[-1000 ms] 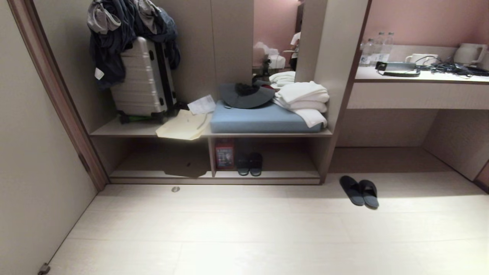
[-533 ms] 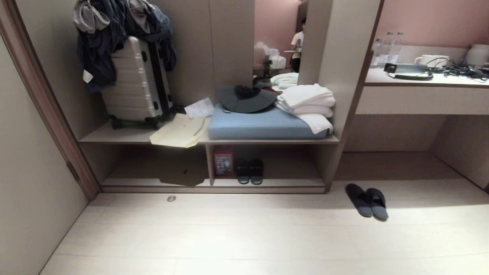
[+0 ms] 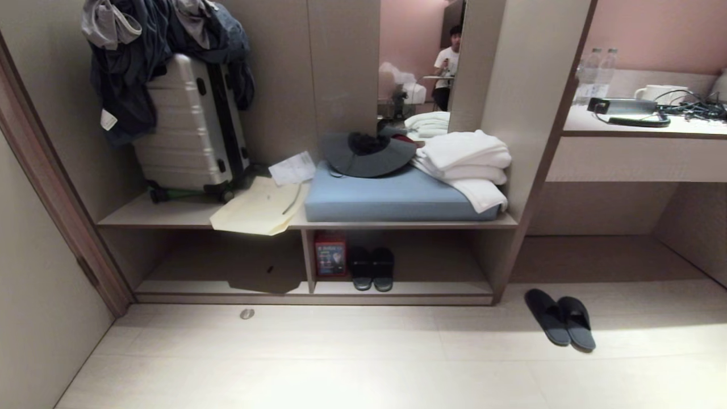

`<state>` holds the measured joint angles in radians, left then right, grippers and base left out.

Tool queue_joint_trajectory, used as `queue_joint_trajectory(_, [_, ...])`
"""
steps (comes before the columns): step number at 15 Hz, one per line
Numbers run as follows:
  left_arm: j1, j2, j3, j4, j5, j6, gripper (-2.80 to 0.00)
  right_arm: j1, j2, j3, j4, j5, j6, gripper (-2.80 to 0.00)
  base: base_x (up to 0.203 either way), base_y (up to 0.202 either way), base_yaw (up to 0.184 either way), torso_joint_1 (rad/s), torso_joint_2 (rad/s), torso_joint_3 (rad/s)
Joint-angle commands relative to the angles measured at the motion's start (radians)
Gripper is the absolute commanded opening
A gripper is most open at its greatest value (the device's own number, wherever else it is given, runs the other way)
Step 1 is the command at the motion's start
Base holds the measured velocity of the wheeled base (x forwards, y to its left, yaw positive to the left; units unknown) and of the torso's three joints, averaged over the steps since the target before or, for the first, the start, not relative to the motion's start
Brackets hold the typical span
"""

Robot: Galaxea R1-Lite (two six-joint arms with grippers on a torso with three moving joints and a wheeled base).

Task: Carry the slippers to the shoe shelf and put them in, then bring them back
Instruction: Pick up the slippers on the floor

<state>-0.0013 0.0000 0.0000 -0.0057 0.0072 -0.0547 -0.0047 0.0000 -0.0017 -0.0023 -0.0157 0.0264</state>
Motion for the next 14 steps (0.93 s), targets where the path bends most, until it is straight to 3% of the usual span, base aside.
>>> queue_joint_trajectory(1, [0.0,0.0,0.0,0.0,0.0,-0.001,-2.8,0.0,-0.002,-0.001,-0.001,0.0,0.0,-2.8,0.196,0.0,-0.001,0.001,0.0,-0.001])
queue_joint_trajectory(14, [0.0,0.0,0.0,0.0,0.0,-0.001,-2.8,0.0,-0.002,0.0,-0.001,0.0,0.0,-2.8,0.194,0.0,-0.001,0.002,0.0,0.003])
